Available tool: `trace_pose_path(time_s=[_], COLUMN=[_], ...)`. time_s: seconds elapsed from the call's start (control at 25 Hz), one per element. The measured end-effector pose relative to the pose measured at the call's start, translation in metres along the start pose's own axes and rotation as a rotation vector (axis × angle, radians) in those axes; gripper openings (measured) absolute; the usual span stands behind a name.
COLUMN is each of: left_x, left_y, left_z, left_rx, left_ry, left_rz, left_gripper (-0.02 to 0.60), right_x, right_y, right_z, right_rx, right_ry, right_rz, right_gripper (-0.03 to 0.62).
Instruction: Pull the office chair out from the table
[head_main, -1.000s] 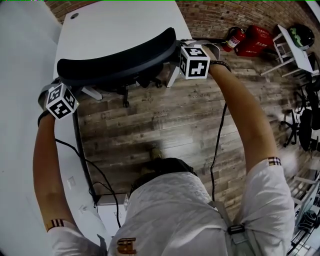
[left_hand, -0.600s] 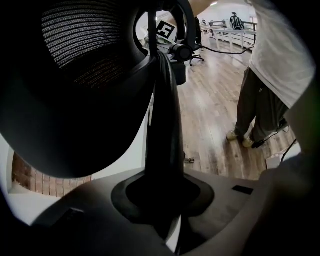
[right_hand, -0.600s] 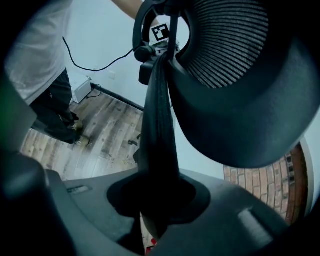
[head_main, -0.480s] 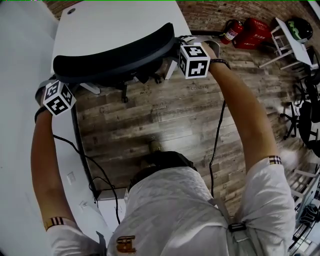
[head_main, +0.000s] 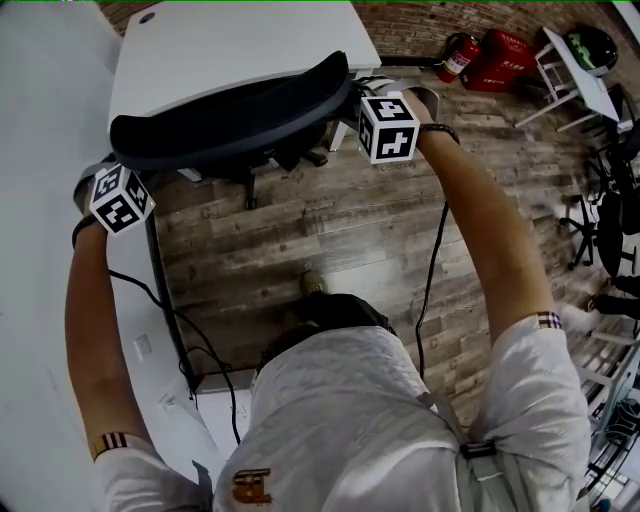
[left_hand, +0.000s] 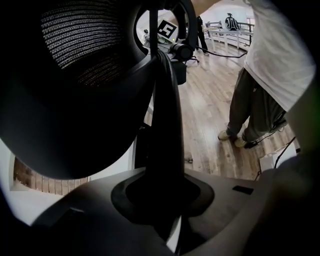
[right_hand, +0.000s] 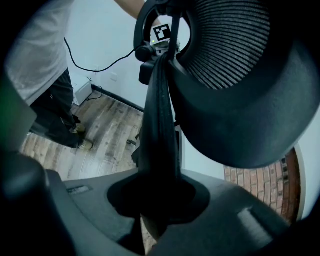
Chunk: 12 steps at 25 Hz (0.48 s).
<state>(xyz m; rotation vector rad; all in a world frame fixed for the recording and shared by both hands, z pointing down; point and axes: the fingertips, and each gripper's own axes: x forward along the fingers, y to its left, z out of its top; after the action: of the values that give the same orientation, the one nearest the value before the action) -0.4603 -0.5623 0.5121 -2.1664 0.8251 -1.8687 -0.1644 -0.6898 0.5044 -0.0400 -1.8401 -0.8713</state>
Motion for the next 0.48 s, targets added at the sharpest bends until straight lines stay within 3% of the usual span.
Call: trace_pose_path(time_s=[0.48], left_x=[-0.029], left_y=[-0.061], left_z=[-0.009], left_rx=[0.002], left_ry=[-0.007], left_rz=[0.019], left_gripper=[0.074], right_x=[-0.028], right_y=[0.059], right_z=[0.030], right_rx=[0.008], right_ry=[0.015], right_rz=[0.008], right_gripper=[0.071])
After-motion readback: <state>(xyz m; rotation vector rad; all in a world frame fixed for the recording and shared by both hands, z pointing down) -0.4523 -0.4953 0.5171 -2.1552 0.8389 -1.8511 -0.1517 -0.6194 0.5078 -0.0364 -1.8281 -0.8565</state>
